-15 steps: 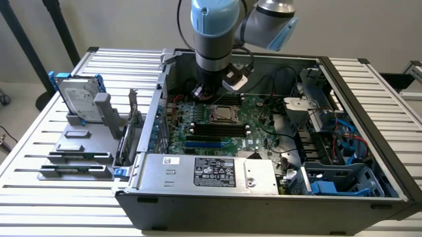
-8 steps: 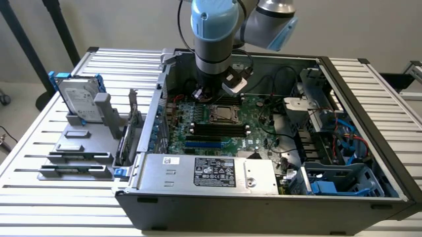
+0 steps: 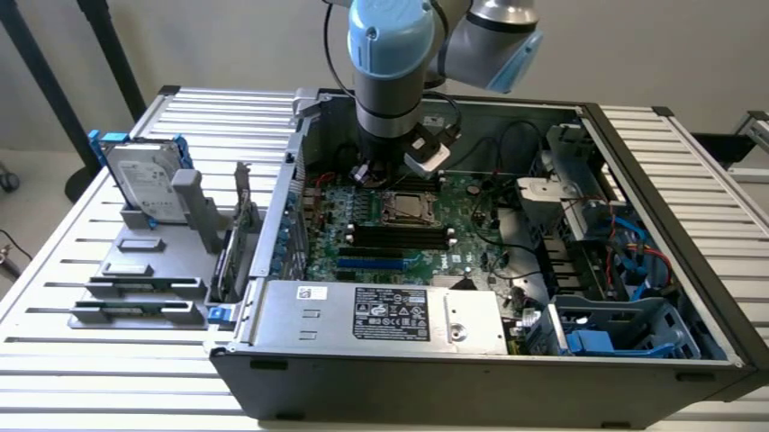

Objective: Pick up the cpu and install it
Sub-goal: 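Install the first cpu locking lever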

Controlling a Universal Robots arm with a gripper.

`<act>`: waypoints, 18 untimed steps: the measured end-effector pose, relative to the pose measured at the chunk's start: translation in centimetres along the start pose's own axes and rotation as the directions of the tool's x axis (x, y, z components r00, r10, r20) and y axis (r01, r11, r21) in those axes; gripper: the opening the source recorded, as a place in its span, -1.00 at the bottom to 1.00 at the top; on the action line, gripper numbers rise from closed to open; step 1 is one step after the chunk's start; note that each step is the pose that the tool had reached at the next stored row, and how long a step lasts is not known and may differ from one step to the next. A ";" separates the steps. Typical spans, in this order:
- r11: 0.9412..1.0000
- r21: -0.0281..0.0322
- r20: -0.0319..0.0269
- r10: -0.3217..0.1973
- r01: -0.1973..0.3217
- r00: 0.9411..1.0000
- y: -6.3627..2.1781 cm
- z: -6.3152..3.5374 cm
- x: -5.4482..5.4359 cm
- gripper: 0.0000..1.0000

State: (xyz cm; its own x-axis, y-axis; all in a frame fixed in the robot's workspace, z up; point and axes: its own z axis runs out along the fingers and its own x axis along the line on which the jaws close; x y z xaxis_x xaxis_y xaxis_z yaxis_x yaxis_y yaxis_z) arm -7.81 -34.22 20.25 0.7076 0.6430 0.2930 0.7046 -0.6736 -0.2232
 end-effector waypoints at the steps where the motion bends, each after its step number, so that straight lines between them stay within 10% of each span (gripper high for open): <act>1: 1.000 0.000 0.000 0.000 0.000 1.000 0.01 0.03 0.0 -0.79; 18: 1.000 -0.009 0.010 0.000 0.000 1.000 0.54 0.49 0.5 -0.79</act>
State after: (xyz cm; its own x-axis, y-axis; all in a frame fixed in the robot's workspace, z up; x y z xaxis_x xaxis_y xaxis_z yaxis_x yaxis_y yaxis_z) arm -7.01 -34.05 19.83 0.7080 0.6468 0.2837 0.7043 -0.6767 -0.2147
